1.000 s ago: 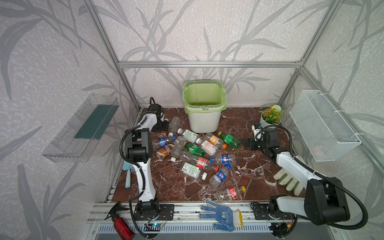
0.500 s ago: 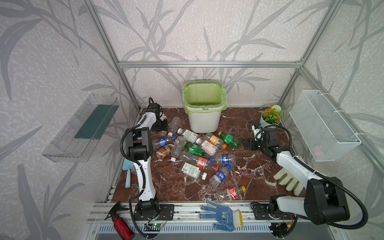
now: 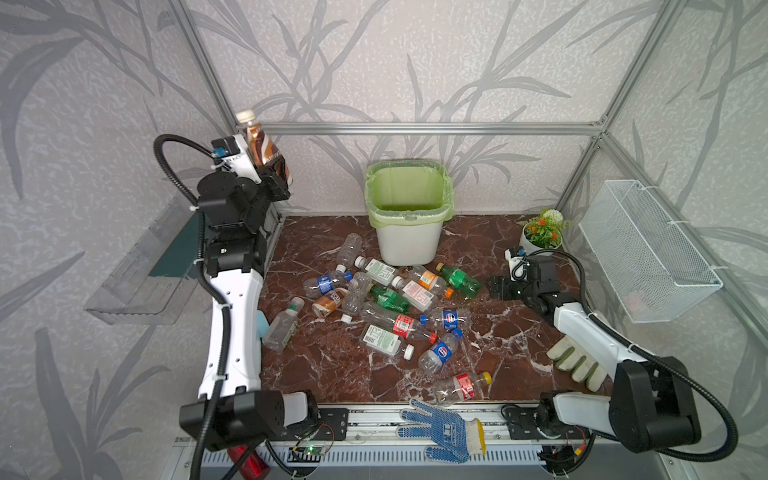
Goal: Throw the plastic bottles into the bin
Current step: 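Lift the coffee bottle with the left gripper over the bin and release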
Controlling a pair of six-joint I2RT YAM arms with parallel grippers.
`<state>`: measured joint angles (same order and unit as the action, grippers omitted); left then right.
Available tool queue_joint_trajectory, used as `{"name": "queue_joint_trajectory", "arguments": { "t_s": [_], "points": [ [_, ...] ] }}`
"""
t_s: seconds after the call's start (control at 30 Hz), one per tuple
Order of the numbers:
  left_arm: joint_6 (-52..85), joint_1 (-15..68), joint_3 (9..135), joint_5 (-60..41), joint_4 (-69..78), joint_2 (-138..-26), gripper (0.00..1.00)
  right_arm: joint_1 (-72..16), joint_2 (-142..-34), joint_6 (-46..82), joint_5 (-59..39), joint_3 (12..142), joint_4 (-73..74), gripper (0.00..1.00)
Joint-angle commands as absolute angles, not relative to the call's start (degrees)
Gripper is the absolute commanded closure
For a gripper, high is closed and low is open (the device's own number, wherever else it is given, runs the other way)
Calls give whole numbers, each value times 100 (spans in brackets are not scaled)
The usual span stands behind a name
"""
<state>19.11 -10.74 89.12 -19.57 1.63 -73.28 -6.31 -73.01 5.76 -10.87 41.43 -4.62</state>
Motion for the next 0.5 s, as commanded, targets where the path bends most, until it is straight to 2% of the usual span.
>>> {"name": "queue_joint_trajectory", "arguments": {
  "t_s": [0.0, 0.1, 0.23, 0.33, 0.47],
  "points": [
    [2106, -506, 9148, -2014, 624, -7700, 75, -622, -7043, 519, -974, 4201, -439, 11],
    [1395, 499, 9858, -1712, -426, -8398, 74, -628, -7054, 596, -1086, 4235, -471, 11],
    [1450, 1406, 11354, -1858, -2226, -9994, 73, -620, -7137, 728, -1317, 4329, -604, 11],
    [1484, 1753, 11972, -1518, -2803, -10391, 58, -624, -7007, 782, -1303, 4373, -773, 11],
    [1516, 1806, 11094, -1036, -1626, -9460, 25, -614, -6662, 798, -1123, 4304, -870, 9]
  ]
}}
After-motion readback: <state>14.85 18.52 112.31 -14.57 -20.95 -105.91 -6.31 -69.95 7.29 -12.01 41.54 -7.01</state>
